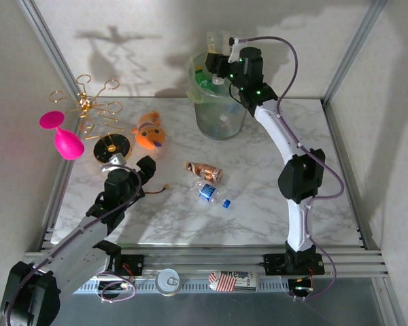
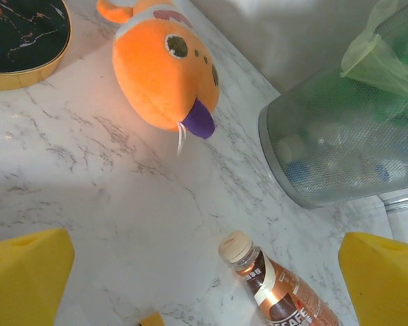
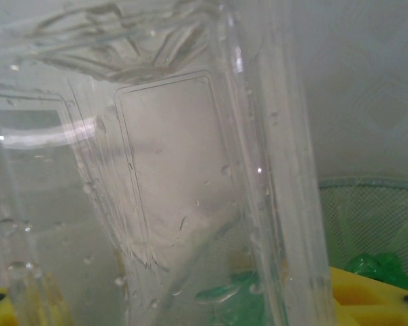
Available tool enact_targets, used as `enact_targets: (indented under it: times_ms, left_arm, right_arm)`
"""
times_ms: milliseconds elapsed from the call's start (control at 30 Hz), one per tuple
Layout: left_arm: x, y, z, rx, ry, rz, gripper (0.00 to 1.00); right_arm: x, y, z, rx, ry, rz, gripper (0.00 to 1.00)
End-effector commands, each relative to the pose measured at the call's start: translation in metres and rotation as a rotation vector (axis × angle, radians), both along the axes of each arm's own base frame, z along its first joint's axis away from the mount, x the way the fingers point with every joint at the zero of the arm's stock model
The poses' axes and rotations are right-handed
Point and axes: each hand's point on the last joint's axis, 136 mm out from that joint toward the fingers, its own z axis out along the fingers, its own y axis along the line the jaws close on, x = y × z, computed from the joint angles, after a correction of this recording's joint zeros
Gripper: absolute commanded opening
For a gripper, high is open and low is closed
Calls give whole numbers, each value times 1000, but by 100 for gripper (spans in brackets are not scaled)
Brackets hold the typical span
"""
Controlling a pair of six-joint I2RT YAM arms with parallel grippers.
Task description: Put the plastic bottles in the bin
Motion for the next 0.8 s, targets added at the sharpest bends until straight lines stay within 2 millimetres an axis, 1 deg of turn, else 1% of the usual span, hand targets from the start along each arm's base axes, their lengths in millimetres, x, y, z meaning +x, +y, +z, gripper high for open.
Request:
enact_targets:
  times_ms: [0,133,167,200,333,400,467,600,633,767]
  left_arm:
    - [-4,2,-2,33,5,-20,100]
    - [-6,1,-2,35,3,-31,100]
    - [-6,-1,-1,31,-1,-37,100]
    - [-6,-3,-1,28,-5,-47,100]
    - [-6,-13,5,-1,-34,-99,100]
    - [-6,-19,8,-17,-52,-131,100]
    - [-7,-26,12,-35,-74,-174,100]
    - [-9,-35,15,-45,-89,-225,100]
    - [-7,-37,23,-52,-119,-232,100]
    - [-7,-42,26,-67,-137,-251,100]
  right_arm:
    - [7,2,-1,9,17,-13,40]
    - [14,1,-13,-6,35,-32,46]
    - [15,1,-15,-9,37,-37,49]
    - [17,0,-16,-14,40,-42,53]
    - [21,-4,-18,-27,58,-63,73]
    - [19,-7,-12,-32,48,-73,82]
    - [15,-11,-1,-39,29,-82,88]
    - [1,-22,24,-49,-5,-106,97]
    - [-5,-25,31,-48,-14,-108,99]
    - [-31,-35,44,-46,-33,-106,99]
